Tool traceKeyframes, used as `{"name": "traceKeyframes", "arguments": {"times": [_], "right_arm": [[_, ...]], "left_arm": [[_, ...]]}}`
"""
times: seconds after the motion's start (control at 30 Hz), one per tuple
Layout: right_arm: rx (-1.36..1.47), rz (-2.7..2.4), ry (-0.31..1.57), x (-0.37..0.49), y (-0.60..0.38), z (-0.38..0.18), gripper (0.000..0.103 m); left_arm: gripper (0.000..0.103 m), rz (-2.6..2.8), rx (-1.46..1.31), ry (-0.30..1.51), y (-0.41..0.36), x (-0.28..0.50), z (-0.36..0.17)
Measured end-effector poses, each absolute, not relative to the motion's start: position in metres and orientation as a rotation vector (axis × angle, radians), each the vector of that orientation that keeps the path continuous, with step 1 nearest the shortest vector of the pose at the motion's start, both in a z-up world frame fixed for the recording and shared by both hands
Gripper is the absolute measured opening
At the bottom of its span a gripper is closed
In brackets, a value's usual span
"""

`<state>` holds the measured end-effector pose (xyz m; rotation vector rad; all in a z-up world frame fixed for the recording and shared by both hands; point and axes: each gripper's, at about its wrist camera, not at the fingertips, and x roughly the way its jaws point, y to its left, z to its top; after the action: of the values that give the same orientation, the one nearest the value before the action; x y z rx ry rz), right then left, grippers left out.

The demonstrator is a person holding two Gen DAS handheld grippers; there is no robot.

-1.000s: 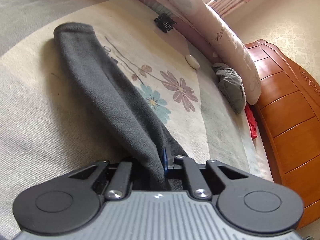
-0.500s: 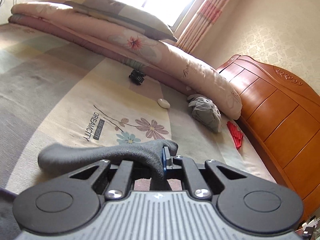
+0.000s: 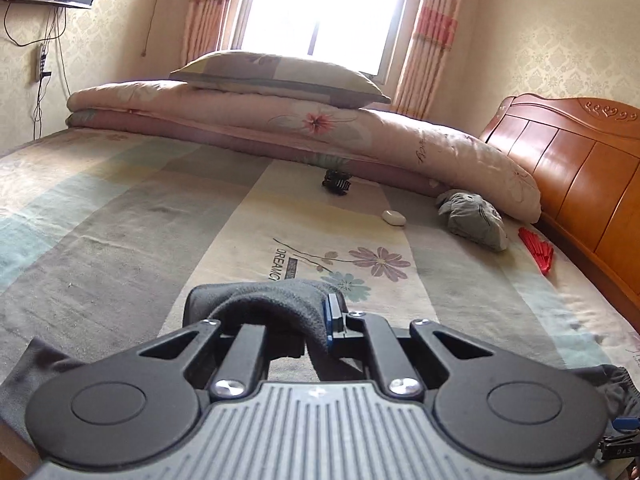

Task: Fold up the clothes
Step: 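Lift the pant leg with the left gripper, fold it over the body, release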

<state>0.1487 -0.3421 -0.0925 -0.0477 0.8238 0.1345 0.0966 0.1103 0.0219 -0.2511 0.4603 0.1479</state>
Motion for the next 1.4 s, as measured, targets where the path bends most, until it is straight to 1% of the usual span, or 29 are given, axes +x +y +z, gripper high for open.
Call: {"name": "traceKeyframes", "arguments": {"times": [0.13,0.4,0.63,0.87,0.97,1.03,1.07,1.2,1.27,1.33,1.4], "right_arm": [[-0.038,0.131,0.827,0.148,-0.343,-0.089,0.103],[-0.075,0.118,0.848,0.15,-0.338,-0.094,0.103],[-0.079,0.107,0.851,0.151,-0.337,-0.095,0.103],[-0.079,0.108,0.857,0.152,-0.337,-0.095,0.103],[-0.079,0.108,0.858,0.152,-0.337,-0.095,0.103],[-0.082,0.105,0.859,0.152,-0.336,-0.095,0.103],[-0.083,0.104,0.858,0.152,-0.336,-0.095,0.103],[-0.081,0.102,0.856,0.153,-0.336,-0.095,0.103],[-0.081,0.109,0.856,0.152,-0.337,-0.095,0.103],[-0.084,0.114,0.859,0.15,-0.339,-0.094,0.103],[-0.082,0.109,0.861,0.15,-0.341,-0.092,0.103]], "left_arm": [[0.007,0.155,-0.191,0.449,0.106,0.09,0.018],[0.007,0.221,-0.191,0.555,0.112,0.077,-0.02],[0.007,0.214,-0.197,0.554,0.116,0.068,-0.024],[0.007,0.249,-0.224,0.744,0.128,0.085,-0.065],[0.007,0.245,-0.217,0.749,0.125,0.079,-0.061],[0.007,0.23,-0.203,0.718,0.121,0.073,-0.048],[0.008,0.226,-0.187,0.705,0.12,0.071,-0.043],[0.014,0.229,-0.179,0.755,0.125,0.075,-0.048],[0.018,0.232,-0.217,0.801,0.132,0.077,-0.054],[0.02,0.226,-0.257,0.837,0.142,0.077,-0.06],[0.029,0.239,-0.243,0.835,0.148,0.071,-0.053]]}}
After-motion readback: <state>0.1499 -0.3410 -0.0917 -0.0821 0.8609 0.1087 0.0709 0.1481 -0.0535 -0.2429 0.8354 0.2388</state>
